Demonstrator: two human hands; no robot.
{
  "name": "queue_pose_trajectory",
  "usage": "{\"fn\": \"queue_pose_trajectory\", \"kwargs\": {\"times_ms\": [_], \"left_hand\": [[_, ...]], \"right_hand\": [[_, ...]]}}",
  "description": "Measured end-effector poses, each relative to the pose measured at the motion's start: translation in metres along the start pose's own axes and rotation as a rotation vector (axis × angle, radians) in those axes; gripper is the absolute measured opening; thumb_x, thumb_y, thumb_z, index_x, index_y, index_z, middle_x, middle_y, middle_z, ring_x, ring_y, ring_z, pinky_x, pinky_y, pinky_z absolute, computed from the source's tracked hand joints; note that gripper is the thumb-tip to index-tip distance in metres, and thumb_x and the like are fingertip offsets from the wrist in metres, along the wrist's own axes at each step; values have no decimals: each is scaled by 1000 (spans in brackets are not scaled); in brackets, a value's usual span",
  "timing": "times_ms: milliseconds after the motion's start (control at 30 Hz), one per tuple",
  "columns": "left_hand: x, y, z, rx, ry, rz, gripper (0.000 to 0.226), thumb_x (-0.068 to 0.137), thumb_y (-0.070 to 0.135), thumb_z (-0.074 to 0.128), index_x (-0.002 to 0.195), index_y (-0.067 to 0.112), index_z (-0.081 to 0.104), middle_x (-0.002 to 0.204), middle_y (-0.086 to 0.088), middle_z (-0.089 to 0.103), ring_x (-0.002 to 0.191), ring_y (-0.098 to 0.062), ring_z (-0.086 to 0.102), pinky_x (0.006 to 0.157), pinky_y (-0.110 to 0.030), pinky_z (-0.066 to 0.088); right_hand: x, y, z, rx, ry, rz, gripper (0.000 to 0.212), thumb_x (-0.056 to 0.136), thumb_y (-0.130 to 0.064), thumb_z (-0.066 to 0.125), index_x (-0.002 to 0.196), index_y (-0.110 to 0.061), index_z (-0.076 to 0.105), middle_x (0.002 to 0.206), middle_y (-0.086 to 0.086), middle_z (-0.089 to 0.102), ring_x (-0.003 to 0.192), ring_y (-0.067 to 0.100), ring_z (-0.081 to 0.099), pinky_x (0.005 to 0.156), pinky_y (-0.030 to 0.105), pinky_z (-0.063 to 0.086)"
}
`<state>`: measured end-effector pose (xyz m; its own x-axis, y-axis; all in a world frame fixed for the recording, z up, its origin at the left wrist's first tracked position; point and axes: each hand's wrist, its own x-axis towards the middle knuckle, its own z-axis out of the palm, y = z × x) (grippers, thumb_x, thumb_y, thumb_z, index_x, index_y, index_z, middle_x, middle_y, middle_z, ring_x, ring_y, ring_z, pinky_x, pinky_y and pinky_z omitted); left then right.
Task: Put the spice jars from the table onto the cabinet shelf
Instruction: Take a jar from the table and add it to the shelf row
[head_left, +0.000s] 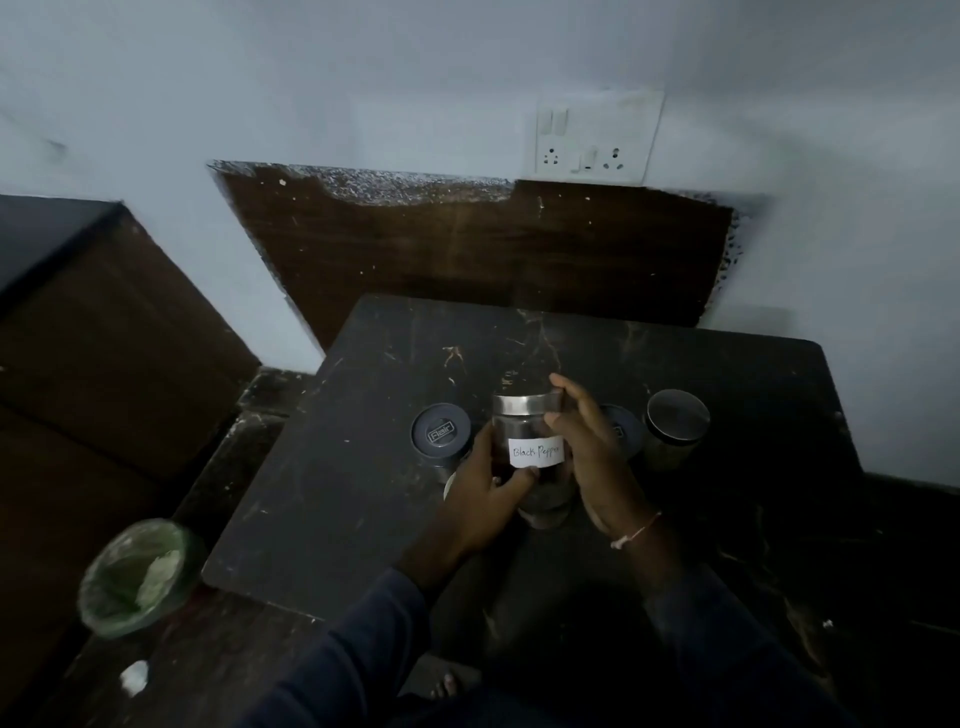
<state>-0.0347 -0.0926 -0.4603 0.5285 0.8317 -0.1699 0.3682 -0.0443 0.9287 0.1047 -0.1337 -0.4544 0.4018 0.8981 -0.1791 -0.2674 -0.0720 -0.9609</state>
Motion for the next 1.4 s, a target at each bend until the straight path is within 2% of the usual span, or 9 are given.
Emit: {"fn": "queue_pose_trajectory", "kwargs": {"times_ms": [100,267,400,467,667,800,1000,1167,1400], "left_hand": [[2,7,-10,46,19,27,52,85,1,62,127,23,42,104,13,63,87,15,61,72,-6,47],[10,10,-29,155,6,53,57,85,3,64,115,46,40,105,20,59,96,17,58,75,-5,47],[29,28,-49,144,11,87,49,84,31,64,127,39,41,108,14,62,95,10,61,73,-9,49],[46,43,-61,102,20,132,67,76,47,61,136,26,42,114,8,65,98,3,64,76,-14,51],[98,159,-143,139,55,479,59,84,21,69,136,28,42,117,12,65,108,2,61,87,-15,50],[111,264,-205,137,85,746,66,81,25,71,138,31,39,113,8,68,101,-7,66,85,-25,56],[128,397,-277,97,179,1036,56,83,24,66,133,34,40,111,10,68,101,-5,66,81,-20,55],[173,451,-308,255,295,960,50,85,39,64,129,36,40,99,23,59,94,2,59,83,-21,49],[251,466,-307,868,193,589,46,93,42,41,124,12,57,128,-10,59,114,-26,55,93,-34,43]], "right_hand": [[3,1,-3,42,-92,-51,45,92,-12,55,134,-29,49,132,-1,60,119,13,60,94,32,52],[17,0,-4,-12,-191,-78,44,95,-11,54,134,-28,48,125,-15,63,117,4,59,90,22,51],[43,-23,13,-128,-151,-92,42,95,-27,56,135,-38,46,133,-8,57,119,9,58,90,26,51],[59,-46,21,-249,-122,-141,44,95,-36,55,136,-41,42,136,-6,53,122,11,54,93,29,49],[94,-196,63,-390,-168,-494,44,92,-30,62,131,-39,43,135,-9,55,120,5,56,96,26,50],[87,-318,103,-538,-105,-779,52,84,-40,69,129,-40,43,125,-26,54,107,-1,63,85,18,53],[90,-464,166,-588,-43,-1147,42,87,-28,69,124,-37,51,115,-15,64,93,5,70,76,18,55],[139,-523,188,-744,109,-1189,34,87,-32,68,119,-31,55,108,-17,63,100,4,64,81,17,50],[236,-544,173,-933,281,-946,28,88,-35,65,111,-24,52,116,1,60,101,19,58,81,31,48]]}}
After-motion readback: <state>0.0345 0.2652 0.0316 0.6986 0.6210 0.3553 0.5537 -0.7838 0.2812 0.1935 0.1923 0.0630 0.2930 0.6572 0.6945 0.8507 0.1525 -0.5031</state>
